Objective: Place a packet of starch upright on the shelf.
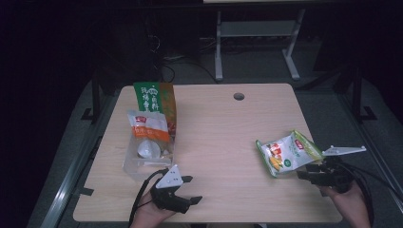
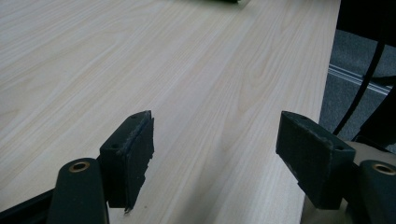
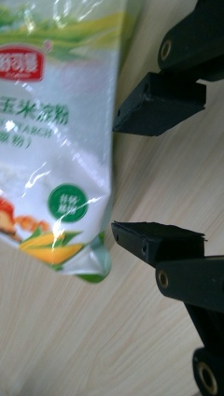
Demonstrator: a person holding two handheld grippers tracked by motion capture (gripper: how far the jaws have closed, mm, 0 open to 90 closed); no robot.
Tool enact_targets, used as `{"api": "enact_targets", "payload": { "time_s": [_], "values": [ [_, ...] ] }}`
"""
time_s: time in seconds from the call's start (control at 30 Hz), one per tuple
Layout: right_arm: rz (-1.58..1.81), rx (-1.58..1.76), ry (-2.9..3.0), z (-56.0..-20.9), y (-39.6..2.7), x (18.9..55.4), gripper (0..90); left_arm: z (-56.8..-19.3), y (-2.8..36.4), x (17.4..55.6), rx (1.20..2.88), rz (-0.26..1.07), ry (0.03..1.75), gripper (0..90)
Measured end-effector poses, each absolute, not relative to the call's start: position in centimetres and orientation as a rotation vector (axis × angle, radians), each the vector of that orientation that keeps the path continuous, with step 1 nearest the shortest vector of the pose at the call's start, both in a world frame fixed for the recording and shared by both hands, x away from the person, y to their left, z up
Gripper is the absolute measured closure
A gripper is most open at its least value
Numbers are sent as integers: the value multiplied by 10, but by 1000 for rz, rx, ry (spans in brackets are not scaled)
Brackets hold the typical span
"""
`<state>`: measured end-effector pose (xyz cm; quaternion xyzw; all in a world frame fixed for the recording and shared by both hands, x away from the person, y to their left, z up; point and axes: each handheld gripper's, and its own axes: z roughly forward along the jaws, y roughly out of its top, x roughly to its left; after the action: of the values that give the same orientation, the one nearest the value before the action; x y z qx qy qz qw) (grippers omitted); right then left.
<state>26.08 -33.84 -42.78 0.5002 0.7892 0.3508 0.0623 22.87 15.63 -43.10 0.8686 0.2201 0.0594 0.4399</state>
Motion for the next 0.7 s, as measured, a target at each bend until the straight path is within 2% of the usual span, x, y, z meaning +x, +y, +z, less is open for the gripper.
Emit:
{"api": "enact_targets", "payload": {
  "time_s": [0.27, 0.7],
  "values": [
    [1055, 1607, 2331, -439, -351, 263, 389, -431, 155, 228, 2156, 152, 547, 273],
    [1162, 1694, 2295, -452, -358, 291, 330, -431, 154, 228, 2164, 158, 539, 273]
  ]
}}
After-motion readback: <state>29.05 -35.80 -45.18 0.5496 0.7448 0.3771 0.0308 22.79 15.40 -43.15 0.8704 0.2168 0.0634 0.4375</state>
